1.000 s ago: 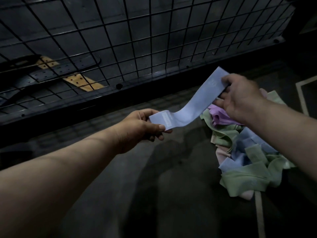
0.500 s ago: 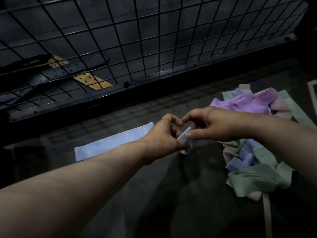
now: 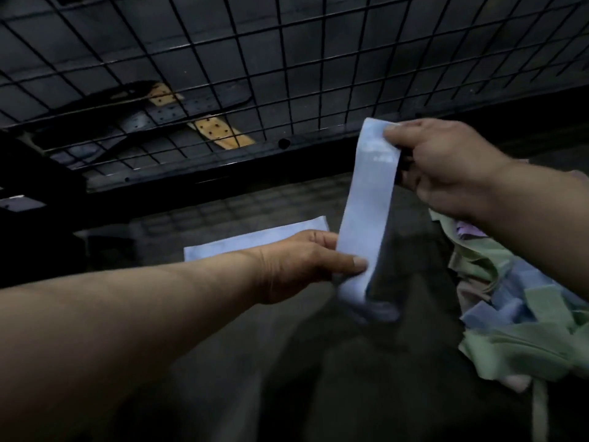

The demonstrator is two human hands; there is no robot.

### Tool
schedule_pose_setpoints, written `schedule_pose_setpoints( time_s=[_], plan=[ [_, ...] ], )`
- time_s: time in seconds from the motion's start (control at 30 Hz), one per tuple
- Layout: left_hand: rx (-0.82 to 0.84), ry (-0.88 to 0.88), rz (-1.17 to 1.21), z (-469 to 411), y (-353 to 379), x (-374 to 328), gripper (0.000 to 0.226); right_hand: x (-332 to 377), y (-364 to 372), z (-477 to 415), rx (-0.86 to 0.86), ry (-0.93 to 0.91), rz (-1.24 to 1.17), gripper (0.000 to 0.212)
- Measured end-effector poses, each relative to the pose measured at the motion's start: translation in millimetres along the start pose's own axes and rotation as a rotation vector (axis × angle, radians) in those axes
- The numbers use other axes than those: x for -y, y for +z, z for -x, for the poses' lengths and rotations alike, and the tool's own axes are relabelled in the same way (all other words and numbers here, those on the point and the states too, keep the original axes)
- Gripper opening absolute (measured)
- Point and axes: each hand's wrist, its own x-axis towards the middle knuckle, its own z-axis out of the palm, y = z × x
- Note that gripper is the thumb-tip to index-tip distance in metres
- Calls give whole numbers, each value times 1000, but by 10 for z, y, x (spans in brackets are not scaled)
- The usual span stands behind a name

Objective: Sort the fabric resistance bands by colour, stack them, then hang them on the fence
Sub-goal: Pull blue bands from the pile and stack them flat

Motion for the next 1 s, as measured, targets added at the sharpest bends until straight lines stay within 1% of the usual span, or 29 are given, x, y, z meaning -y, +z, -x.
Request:
schedule_pose_setpoints(
  time_s=[0.07, 0.13, 0.2, 0.3, 0.33, 0.43, 0.5, 0.6, 0.67, 0.73, 0.77, 0.83, 0.9, 1.0],
  plan=[
    [-36, -71, -7, 189, -232, 115, 15, -129, 117, -156, -84, 4, 5, 9],
    [-157, -136, 11, 381, -519, 227, 29, -306, 192, -287, -138, 20, 61, 13],
    [-324, -183, -1, 612, -836, 342, 34, -501, 239, -355, -135, 49, 138, 15],
    [-474, -185, 21, 947, -1234, 454, 42, -763, 313, -368, -121, 97, 245, 12],
    [-542, -184, 33, 1024, -1352, 486, 41, -840, 352, -369, -120, 122, 259, 16],
    [-751, -172, 19, 1148, -1654, 531, 16, -1005, 489, -388, -81, 179, 354, 19],
    [-846, -137, 21, 1143, -1822, 568, 15, -1063, 566, -416, -43, 167, 439, 18],
    [-925, -74, 72, 1029, -1928, 706, 9, -1151, 632, -452, -40, 129, 501, 15],
    [-967, -25, 123, 904, -1928, 820, 8, -1241, 646, -487, -73, 127, 515, 14],
    [-1015, -10, 107, 806, -1895, 914, 7, -1339, 629, -513, -109, 134, 542, 11],
    [-1037, -11, 90, 772, -1878, 947, 9, -1379, 609, -527, -117, 132, 573, 10],
    [-1094, -10, 61, 737, -1849, 994, 15, -1454, 560, -538, -110, 119, 655, 18],
    [-1146, 7, 35, 707, -1846, 1007, 20, -1483, 528, -536, -96, 105, 716, 21],
    [-1167, 28, -51, 649, -1837, 990, 24, -1510, 508, -567, -68, 63, 781, 21]
  ],
)
